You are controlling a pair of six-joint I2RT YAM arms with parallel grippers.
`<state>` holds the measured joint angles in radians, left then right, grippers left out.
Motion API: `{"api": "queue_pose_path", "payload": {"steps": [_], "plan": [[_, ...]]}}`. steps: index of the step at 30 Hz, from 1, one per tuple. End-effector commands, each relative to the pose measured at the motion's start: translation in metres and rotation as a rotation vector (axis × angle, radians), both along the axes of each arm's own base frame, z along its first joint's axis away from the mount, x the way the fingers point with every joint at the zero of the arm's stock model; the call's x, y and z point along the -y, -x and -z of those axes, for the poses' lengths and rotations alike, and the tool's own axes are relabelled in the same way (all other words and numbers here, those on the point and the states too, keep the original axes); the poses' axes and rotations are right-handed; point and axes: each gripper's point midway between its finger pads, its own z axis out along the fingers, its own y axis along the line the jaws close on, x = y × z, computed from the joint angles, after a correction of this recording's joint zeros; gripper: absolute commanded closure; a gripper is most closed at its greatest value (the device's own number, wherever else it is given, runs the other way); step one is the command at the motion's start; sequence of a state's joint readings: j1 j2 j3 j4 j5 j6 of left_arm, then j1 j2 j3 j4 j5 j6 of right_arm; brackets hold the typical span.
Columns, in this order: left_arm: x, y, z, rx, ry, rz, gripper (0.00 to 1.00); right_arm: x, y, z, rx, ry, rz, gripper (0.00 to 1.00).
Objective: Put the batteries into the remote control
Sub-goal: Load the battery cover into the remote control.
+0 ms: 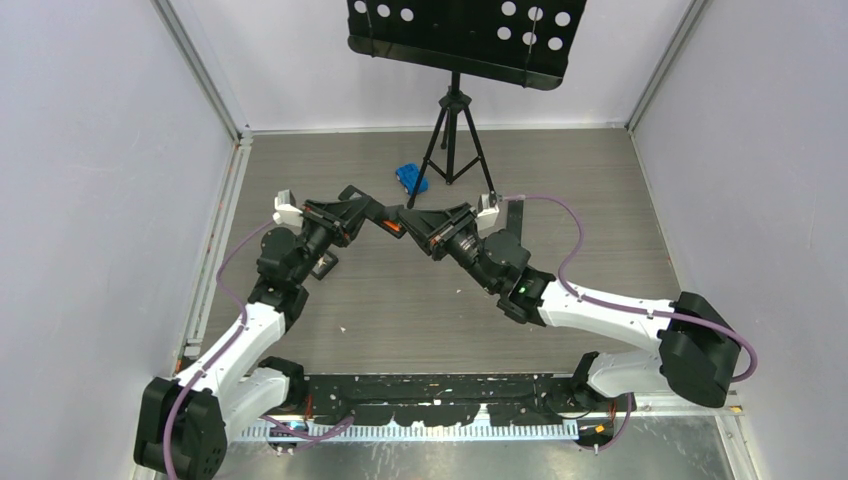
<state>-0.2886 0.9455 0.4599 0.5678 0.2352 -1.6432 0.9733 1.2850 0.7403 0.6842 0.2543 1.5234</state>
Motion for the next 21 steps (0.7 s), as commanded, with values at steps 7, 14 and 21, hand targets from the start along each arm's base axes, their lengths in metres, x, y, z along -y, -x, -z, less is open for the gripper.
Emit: {"api": "queue_pose_path", "payload": {"steps": [7,14,21], "plan": [[0.001,-0.001,-0.029,0.070,0.015,-0.001,1.00,0.017,0.001,-0.007,0.022,0.038,0.056,0.77],[0.001,-0.004,-0.023,0.047,0.009,-0.008,1.00,0.016,0.002,-0.003,0.007,0.072,0.046,0.74],[0.001,-0.008,-0.020,0.037,0.000,-0.012,1.00,0.020,0.004,-0.002,0.000,0.096,0.049,0.73]]}}
